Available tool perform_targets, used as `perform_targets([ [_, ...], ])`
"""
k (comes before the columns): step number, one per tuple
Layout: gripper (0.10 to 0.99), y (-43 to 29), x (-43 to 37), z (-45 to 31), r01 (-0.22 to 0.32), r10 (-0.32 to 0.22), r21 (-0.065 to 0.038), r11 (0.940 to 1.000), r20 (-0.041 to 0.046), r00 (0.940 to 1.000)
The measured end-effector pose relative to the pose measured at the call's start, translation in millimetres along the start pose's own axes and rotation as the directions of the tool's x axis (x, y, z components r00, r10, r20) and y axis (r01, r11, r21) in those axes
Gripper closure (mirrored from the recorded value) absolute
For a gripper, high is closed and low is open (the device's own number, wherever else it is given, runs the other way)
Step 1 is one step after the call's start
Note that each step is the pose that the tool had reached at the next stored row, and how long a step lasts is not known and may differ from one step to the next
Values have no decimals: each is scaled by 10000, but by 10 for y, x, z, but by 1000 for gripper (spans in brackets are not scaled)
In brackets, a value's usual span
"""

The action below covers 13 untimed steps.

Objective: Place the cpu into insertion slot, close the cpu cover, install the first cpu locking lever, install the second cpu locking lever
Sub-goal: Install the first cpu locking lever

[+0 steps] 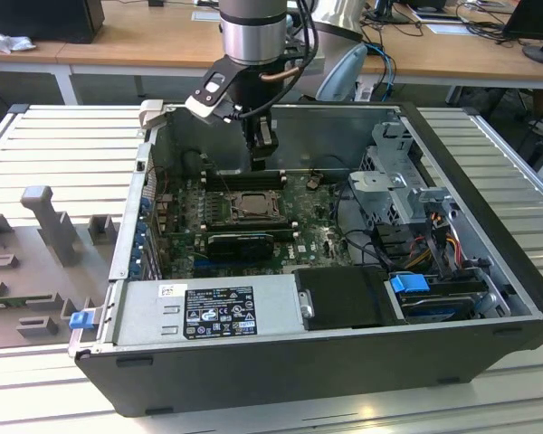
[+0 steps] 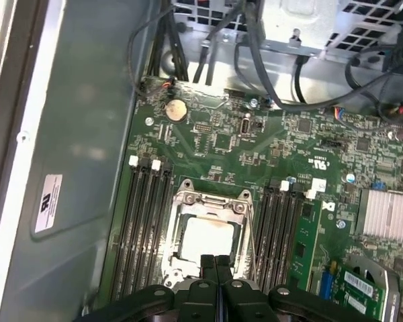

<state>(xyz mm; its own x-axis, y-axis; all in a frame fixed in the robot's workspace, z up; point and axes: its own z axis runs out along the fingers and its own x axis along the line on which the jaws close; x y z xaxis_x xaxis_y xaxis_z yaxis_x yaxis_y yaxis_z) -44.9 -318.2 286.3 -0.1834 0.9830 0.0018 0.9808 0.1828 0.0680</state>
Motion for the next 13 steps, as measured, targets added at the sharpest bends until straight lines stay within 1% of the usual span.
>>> perform_targets([
  [5, 980, 0, 0, 0, 571, -571, 0, 9984, -39, 9984],
  [8, 980, 0, 0, 0, 904, -904, -1, 9959, -62, 9959],
  [10, 980, 0, 0, 0, 1138, -1138, -3, 9935, -78, 9935],
  [13, 980, 0, 0, 0, 1649, -1649, -7, 9863, -113, 9862],
])
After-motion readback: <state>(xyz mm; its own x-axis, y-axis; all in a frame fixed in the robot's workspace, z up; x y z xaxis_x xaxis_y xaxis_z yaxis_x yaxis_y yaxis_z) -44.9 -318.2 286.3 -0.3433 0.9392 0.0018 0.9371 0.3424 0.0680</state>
